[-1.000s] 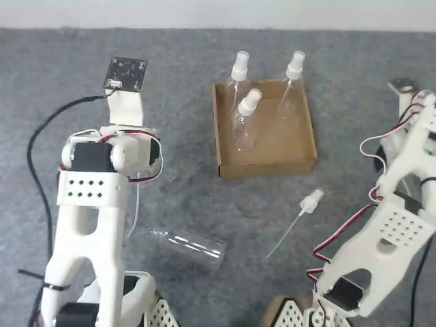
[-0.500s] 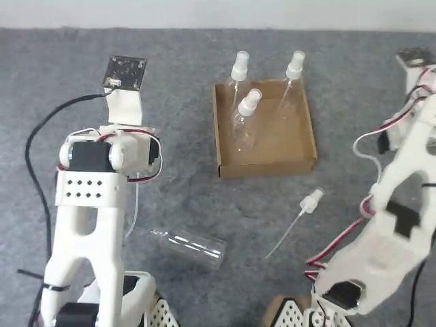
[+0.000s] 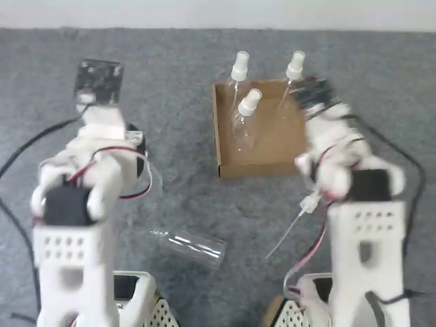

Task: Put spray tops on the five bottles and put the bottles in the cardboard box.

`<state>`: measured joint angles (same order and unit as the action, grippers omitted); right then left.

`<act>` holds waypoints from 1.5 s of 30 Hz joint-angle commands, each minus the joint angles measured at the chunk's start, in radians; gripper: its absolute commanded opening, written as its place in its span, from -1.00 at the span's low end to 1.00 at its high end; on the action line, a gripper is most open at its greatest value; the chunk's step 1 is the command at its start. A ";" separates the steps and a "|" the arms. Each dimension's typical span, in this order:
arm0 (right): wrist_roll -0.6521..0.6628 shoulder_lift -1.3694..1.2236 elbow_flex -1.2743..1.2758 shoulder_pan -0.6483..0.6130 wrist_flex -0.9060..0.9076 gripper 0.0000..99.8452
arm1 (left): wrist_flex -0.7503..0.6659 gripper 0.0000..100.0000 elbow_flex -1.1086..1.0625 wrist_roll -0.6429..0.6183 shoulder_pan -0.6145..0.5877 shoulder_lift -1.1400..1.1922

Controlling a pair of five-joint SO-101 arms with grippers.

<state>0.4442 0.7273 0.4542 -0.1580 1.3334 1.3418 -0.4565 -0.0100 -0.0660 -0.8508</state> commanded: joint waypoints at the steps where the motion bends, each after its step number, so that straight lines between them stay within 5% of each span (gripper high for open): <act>1: -0.086 0.048 0.008 -0.234 -0.067 -0.99 | -0.040 -0.98 0.081 -0.003 -0.006 -0.098; 6: -0.124 -0.036 0.006 -0.392 -0.110 -0.99 | -0.037 -0.98 0.122 0.003 -0.009 -0.092; 12: -0.120 -0.039 -0.002 -0.219 -0.025 -0.99 | -0.061 -0.97 0.062 0.000 -0.175 0.038; 17: -0.106 -0.019 -0.002 -0.111 0.058 -0.99 | -0.101 -0.83 0.065 -0.061 -0.184 0.341; 30: -0.075 -0.018 0.064 -0.107 0.074 -0.99 | -0.236 -0.72 0.220 -0.296 -0.183 0.990; 45: -0.075 -0.018 0.077 -0.107 0.074 -0.99 | -0.250 -0.72 0.317 -0.425 -0.109 1.165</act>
<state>0.3537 0.6797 0.5355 -0.2716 1.4131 1.1178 -0.1956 -0.4104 -0.1872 0.3046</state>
